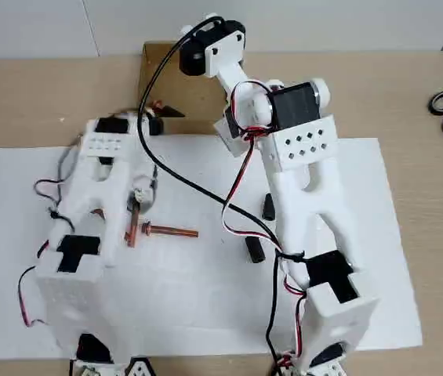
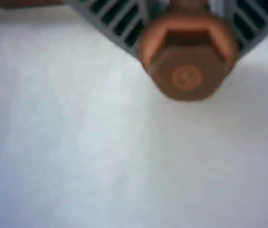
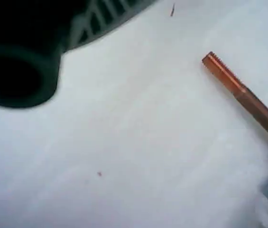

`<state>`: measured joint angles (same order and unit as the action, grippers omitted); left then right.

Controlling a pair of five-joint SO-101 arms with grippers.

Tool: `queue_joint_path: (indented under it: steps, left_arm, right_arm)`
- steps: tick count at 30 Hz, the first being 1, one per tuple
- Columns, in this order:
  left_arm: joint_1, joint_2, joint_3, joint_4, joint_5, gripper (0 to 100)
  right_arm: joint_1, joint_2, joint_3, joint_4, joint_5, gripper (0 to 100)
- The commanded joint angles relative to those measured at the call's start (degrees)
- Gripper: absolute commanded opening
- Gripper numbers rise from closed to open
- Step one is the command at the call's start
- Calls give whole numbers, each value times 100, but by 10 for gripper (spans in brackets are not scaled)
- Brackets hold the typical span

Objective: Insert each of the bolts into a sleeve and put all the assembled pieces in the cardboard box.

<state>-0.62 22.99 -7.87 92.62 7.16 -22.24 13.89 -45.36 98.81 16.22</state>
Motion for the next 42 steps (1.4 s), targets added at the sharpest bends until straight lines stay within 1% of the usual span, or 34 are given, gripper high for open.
queue_joint_path:
  steps: [1, 4, 8, 11, 14, 16, 20, 22, 25, 28, 31, 37, 39, 42]
  left_arm:
    - [35, -1160, -752, 765, 35, 6]
    - [18, -1908, -796, 791, 18, 6]
    - [-9, -3033, -558, 791, -62, 6]
    - [35, -3727, -48, 791, -422, 6]
    - [-53, -4387, 532, 782, -501, 6]
    - [-132, -4782, 927, 774, -378, 6]
    - [-132, -5626, 1508, 774, 299, 6]
    - [-97, -6092, 1727, 730, 422, 6]
    - [149, -6822, 2167, 273, 431, 6]
    - [325, -7675, 2826, -466, 466, 6]
    - [334, -8633, 3873, -1363, 484, 6]
    - [352, -10716, 6070, -2892, 1081, 6]
    - [387, -11446, 6774, -3235, 1178, 6]
    - [387, -12545, 7662, -3543, 1196, 6]
  right_arm:
    - [75, -585, 35, 119, -132, 3]
    - [31, -1332, 607, 110, -220, 4]
    - [48, -2563, 2066, 84, -193, 4]
    - [101, -3459, 3323, 75, -193, 4]
    - [163, -4303, 4352, -13, -193, 4]
    - [198, -4752, 5011, -48, -202, 4]
    - [224, -5508, 6198, -382, -229, 3]
    - [215, -5947, 6708, -804, -369, 3]
    - [215, -6853, 7534, -1684, -501, 2]
    - [189, -7925, 8677, -2659, -492, 2]
    - [180, -9033, 9776, -3380, -536, 2]
    - [189, -10809, 11402, -3881, -1073, 2]
    - [180, -11310, 11851, -4004, -1081, 2]
    - [171, -11846, 12360, -4198, -1081, 2]
